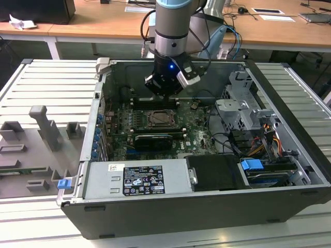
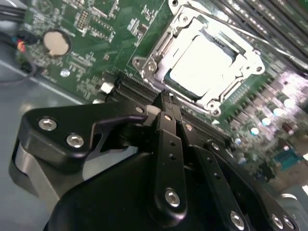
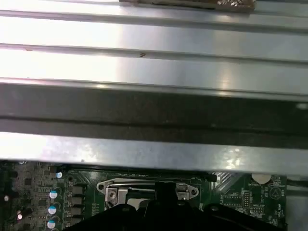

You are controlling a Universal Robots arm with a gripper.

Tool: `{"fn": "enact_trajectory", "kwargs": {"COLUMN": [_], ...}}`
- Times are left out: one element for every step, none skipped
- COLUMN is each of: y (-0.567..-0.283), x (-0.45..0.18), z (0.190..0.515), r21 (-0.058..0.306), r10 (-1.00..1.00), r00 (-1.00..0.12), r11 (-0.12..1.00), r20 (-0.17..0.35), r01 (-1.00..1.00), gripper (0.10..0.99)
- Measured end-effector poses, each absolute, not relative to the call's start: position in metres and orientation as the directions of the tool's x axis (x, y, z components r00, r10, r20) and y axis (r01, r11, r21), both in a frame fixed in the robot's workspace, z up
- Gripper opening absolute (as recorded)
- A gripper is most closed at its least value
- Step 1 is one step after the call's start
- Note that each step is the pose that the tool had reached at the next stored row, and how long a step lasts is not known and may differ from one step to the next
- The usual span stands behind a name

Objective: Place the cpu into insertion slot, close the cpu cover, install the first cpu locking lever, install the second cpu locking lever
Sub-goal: 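Install the second cpu locking lever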

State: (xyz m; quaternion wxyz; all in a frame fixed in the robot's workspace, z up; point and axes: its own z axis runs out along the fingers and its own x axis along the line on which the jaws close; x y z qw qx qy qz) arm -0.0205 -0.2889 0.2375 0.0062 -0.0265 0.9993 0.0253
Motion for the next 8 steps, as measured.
{"fn": "enact_trajectory", "kwargs": {"y": [-0.289,-0.289,-0.289,-0.291,-0.295,-0.3,-0.302,-0.303], "x": [-0.021,-0.021,-0.02,-0.02,-0.021,-0.021,-0.021,-0.021], "z": [0.241,0.241,0.241,0.241,0.241,0.241,0.241,0.241], "r21": [0.05,0.05,0.05,0.05,0.05,0.05,0.05,0.05], "r10": [-0.053,-0.053,-0.053,-0.053,-0.053,-0.053,-0.053,-0.053], "r00": [-0.999,-0.999,-0.998,-0.999,-0.999,-0.999,-0.999,-0.999], "r11": [0.997,0.997,0.997,0.997,0.997,0.997,0.997,0.997], "r20": [-0.014,-0.014,-0.014,-0.014,-0.014,-0.014,-0.014,-0.014], "r01": [-0.053,-0.053,-0.054,-0.054,-0.053,-0.053,-0.053,-0.053], "gripper": [0.106,0.106,0.106,0.106,0.106,0.106,0.106,0.106]}}
